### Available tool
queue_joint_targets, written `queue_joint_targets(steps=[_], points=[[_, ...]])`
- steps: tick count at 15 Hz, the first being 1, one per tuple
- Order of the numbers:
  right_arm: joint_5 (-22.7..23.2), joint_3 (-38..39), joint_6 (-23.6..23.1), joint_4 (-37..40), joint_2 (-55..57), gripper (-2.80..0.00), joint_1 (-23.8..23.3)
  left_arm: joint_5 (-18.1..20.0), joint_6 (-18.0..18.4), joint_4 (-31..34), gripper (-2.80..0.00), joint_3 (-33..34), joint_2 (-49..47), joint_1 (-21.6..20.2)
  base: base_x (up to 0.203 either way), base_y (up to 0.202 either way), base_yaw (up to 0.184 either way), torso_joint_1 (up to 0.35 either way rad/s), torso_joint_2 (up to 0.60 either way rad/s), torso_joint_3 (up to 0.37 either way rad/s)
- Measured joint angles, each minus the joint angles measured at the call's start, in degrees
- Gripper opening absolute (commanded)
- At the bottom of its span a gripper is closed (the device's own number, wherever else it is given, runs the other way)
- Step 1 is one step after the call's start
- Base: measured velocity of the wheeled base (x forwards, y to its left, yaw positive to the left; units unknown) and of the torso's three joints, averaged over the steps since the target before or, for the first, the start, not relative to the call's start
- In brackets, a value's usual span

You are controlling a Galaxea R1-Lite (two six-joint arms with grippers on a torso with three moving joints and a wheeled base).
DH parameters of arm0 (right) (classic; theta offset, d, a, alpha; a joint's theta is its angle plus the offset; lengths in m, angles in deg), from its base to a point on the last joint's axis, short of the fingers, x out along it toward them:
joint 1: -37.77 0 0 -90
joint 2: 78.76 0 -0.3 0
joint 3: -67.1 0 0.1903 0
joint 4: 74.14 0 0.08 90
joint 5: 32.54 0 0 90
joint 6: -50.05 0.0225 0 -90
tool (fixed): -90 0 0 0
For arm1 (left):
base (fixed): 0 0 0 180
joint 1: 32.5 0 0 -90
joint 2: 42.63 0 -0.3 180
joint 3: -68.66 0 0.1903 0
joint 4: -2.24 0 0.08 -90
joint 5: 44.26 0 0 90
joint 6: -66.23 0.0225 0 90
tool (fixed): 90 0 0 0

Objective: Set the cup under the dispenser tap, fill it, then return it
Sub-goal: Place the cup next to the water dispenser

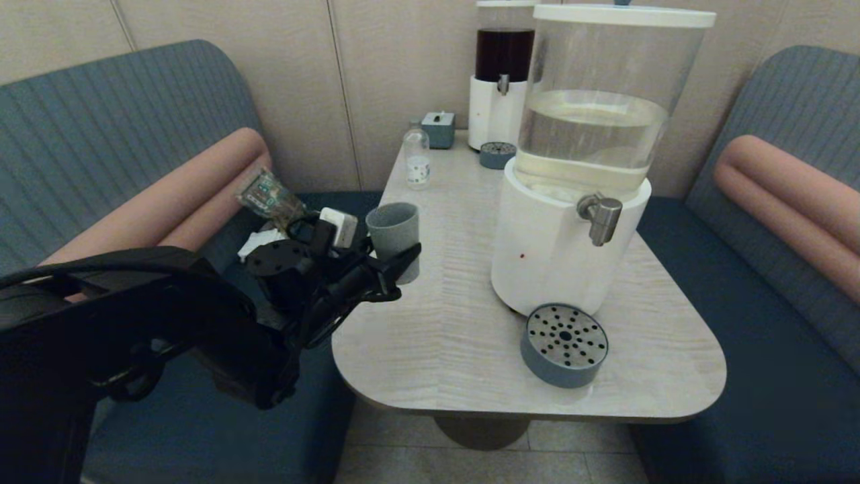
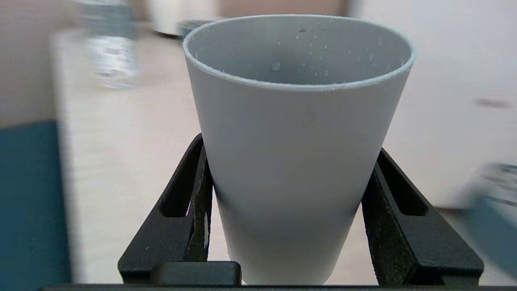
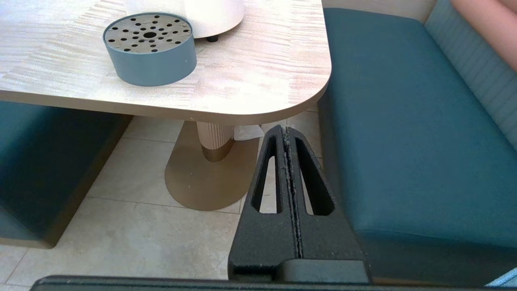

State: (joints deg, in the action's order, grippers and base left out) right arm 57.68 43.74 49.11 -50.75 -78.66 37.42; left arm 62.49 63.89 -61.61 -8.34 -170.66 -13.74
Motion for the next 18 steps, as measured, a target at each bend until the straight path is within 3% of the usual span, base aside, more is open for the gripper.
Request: queue_joint_targets(steps=[4, 10, 18], points=[[0.02, 0.00, 0.00, 0.02, 0.00, -2.80, 0.00, 0.21, 0.00, 0.02, -2.80, -8.99, -7.34, -3.50, 0.000, 0.000, 0.000, 0.000, 0.00, 0.000], [0.05, 0.00, 0.00, 0.02, 0.00, -2.80, 0.00, 0.21, 0.04, 0.02, -2.80, -18.77, -16.18, -4.13, 0.000, 0.000, 0.000, 0.000, 0.00, 0.000], [0.02, 0.00, 0.00, -0.02, 0.00, -2.80, 0.00, 0.13, -0.18, -0.22, -2.80, -22.47, -21.48, -4.07, 0.000, 0.000, 0.000, 0.000, 0.00, 0.000]])
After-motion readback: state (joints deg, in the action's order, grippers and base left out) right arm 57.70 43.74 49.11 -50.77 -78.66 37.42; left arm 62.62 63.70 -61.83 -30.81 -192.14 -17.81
